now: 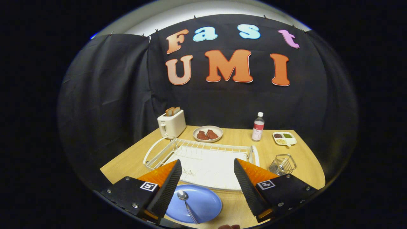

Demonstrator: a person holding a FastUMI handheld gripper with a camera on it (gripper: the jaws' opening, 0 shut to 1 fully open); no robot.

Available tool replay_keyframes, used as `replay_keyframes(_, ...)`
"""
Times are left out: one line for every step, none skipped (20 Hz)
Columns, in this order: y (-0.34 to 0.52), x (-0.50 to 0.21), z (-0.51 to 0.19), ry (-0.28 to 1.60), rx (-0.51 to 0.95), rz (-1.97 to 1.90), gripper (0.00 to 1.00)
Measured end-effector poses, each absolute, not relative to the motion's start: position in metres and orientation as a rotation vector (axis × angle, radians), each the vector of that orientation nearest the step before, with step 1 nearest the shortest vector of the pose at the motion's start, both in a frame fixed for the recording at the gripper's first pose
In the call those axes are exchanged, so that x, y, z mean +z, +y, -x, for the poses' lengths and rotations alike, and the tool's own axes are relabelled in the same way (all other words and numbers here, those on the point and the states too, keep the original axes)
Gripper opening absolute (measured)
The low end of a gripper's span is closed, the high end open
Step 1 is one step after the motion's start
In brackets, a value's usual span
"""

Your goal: Take the plate from the dish rack, then take the spoon from the basket and place it into the plate.

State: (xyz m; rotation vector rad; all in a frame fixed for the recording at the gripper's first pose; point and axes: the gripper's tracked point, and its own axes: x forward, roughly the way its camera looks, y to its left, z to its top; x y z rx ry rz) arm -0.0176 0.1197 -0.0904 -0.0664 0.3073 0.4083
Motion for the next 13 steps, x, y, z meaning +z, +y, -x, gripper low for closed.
replay_keyframes(0.112, -0.081, 0.013, 0.288, 0.377, 0.065, 0.98)
replay_keyframes(0.104, -0.071, 0.01, 0.266, 0.348, 0.065, 0.98)
replay_keyframes(0.099, -0.061, 0.006, 0.244, 0.321, 0.066, 0.98)
replay_keyframes(0.094, -0.051, 0.004, 0.224, 0.3, 0.069, 0.98)
replay_keyframes(0.088, -0.043, 0.003, 0.204, 0.28, 0.073, 0.98)
replay_keyframes(0.082, -0.035, 0.001, 0.188, 0.26, 0.074, 0.98)
replay_keyframes(0.078, -0.027, -0.001, 0.173, 0.243, 0.069, 0.98)
replay_keyframes(0.073, -0.02, 0.0, 0.161, 0.228, 0.059, 0.98)
replay_keyframes(0.068, -0.014, -0.001, 0.153, 0.212, 0.047, 0.97)
replay_keyframes(0.061, -0.01, -0.002, 0.146, 0.194, 0.038, 0.97)
replay_keyframes(0.053, -0.007, -0.001, 0.137, 0.174, 0.034, 0.97)
replay_keyframes(0.046, -0.004, -0.002, 0.13, 0.155, 0.032, 0.97)
replay_keyframes(0.041, -0.003, -0.002, 0.124, 0.139, 0.032, 0.98)
